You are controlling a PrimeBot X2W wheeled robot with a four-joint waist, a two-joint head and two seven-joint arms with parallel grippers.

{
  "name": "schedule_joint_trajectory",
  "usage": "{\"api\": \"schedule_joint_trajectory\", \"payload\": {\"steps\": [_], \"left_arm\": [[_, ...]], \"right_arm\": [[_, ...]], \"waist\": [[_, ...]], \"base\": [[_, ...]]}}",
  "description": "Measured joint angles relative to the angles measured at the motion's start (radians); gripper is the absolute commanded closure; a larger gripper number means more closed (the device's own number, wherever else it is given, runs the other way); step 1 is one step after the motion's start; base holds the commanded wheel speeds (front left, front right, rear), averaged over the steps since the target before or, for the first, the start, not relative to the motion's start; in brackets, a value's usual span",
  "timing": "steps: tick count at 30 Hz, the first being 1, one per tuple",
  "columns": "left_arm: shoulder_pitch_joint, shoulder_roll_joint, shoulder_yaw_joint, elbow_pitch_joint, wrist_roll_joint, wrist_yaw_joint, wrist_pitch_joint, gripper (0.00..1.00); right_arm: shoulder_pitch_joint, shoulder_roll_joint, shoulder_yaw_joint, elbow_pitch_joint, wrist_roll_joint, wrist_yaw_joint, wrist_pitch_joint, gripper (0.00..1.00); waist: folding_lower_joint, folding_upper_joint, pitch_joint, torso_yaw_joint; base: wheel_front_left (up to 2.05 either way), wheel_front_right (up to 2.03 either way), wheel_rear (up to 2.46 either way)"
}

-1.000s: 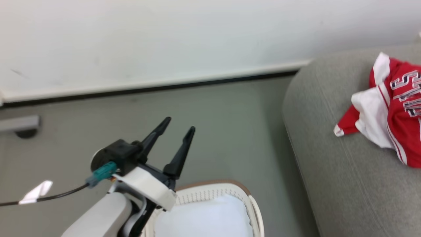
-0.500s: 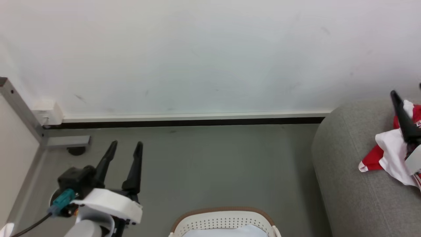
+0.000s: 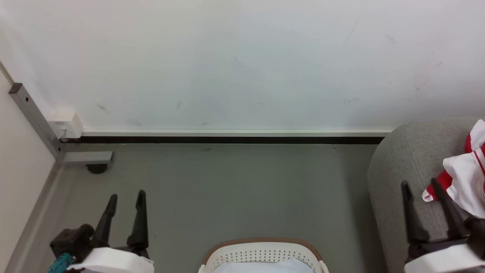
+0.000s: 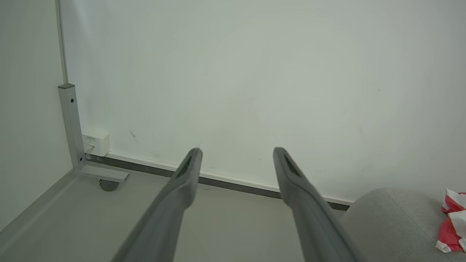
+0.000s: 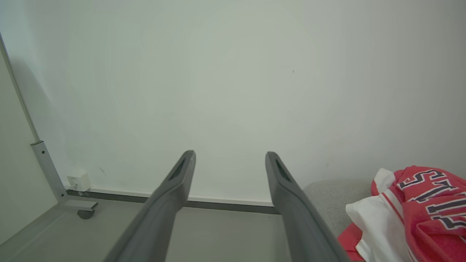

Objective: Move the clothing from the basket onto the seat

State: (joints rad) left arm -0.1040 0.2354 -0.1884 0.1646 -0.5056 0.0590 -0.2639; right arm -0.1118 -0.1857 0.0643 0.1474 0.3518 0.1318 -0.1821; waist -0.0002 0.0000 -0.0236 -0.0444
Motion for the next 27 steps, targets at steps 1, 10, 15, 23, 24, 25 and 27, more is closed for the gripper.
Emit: {"api": "schedule_joint_trajectory", "payload": {"steps": [1, 10, 15, 23, 24, 25, 27], "left_arm": [[0.006, -0.012, 0.012, 0.004, 0.014, -0.01, 0.0, 0.0], [0.025, -0.098, 0.113, 0.025, 0.129, -0.1, 0.0, 0.0], [0.029, -0.129, 0.144, 0.035, 0.176, -0.133, 0.0, 0.0], [0.03, -0.154, 0.17, 0.058, 0.231, -0.158, 0.0, 0.0], [0.03, -0.156, 0.174, 0.06, 0.234, -0.162, 0.0, 0.0], [0.03, -0.157, 0.178, 0.062, 0.235, -0.164, 0.0, 0.0], [0.03, -0.16, 0.182, 0.065, 0.242, -0.166, 0.0, 0.0]], "right_arm": [[0.012, 0.015, 0.007, 0.003, -0.003, 0.0, -0.02, 0.0], [0.032, 0.08, 0.024, 0.076, -0.044, 0.0, -0.075, 0.0], [0.022, 0.092, 0.022, 0.081, -0.051, 0.0, -0.079, 0.0], [0.016, 0.101, 0.015, 0.069, -0.051, 0.0, -0.08, 0.0], [0.016, 0.102, 0.015, 0.067, -0.051, 0.0, -0.08, 0.0], [0.015, 0.103, 0.015, 0.065, -0.051, 0.0, -0.08, 0.0], [0.014, 0.104, 0.016, 0.063, -0.051, 0.0, -0.08, 0.0]], "waist": [[0.0, 0.0, 0.002, -0.001], [0.0002, 0.0, 0.01, -0.011], [0.0002, 0.0, 0.009, -0.013], [0.0001, 0.0, 0.009, -0.01], [0.0002, 0.0, 0.009, -0.01], [0.0002, 0.0, 0.009, -0.01], [0.0002, 0.0, 0.009, -0.01]], "base": [[0.0, 0.0, 0.0], [0.0, 0.0, 0.0], [0.0, 0.0, 0.0], [0.0, 0.0, 0.0], [0.0, 0.0, 0.0], [0.0, 0.0, 0.0], [0.0, 0.0, 0.0]]}}
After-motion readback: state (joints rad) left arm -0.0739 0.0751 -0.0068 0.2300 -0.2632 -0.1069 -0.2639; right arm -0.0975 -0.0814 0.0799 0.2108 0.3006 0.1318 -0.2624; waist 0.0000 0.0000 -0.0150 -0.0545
